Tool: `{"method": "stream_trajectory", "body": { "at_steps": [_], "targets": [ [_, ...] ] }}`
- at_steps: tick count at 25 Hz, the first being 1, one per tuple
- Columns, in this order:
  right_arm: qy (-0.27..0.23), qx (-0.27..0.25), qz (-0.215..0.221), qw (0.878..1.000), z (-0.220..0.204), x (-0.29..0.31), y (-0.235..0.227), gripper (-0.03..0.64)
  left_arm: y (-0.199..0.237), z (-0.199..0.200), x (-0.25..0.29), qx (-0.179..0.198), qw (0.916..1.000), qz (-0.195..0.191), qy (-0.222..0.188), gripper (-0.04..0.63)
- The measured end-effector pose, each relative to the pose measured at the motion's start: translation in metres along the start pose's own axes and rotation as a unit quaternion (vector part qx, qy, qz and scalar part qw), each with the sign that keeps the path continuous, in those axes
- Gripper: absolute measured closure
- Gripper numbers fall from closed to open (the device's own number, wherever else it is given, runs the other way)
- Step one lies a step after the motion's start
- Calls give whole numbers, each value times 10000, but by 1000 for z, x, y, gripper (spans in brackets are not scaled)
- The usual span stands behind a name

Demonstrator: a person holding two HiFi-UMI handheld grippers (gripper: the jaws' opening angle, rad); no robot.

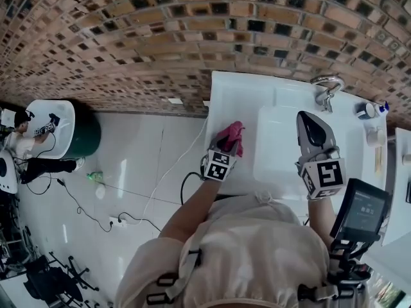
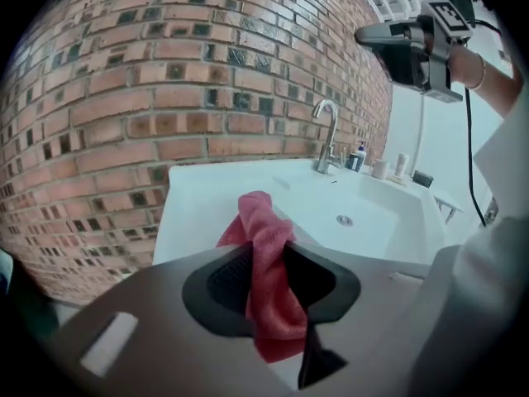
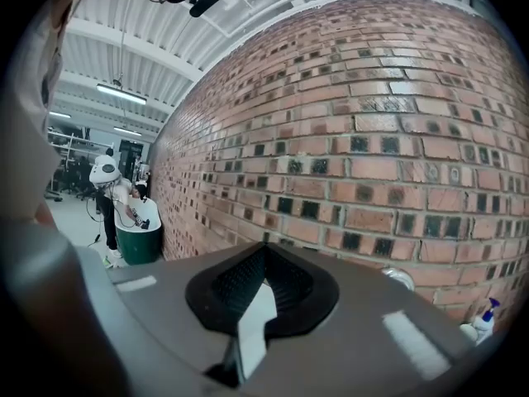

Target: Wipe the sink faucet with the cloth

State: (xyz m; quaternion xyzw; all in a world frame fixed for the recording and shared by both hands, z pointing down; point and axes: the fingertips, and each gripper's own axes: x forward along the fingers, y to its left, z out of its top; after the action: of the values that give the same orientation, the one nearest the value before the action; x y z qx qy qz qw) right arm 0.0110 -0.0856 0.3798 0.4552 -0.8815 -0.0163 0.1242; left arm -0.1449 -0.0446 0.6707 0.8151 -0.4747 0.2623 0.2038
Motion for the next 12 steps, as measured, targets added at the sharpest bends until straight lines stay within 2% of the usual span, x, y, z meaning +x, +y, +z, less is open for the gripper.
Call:
{"method": "stream_trajectory", "body": {
  "at_steps": [4, 6, 10, 12],
  "targets": [
    [33, -77, 18, 10000, 0, 2, 5, 623, -11, -13, 13, 636, 9972, -221, 339, 481],
    [9, -62, 17, 10000, 1, 2, 6, 623, -18, -17, 18, 828, 9945, -364, 530, 448],
    [-15, -13, -34, 10000, 3, 0, 3, 623, -25, -20, 25, 798, 9925, -575, 726, 340],
    [-12, 34, -70, 10000, 1, -2, 1, 623, -22, -14, 23, 756, 9931, -591, 679, 303]
  ]
}}
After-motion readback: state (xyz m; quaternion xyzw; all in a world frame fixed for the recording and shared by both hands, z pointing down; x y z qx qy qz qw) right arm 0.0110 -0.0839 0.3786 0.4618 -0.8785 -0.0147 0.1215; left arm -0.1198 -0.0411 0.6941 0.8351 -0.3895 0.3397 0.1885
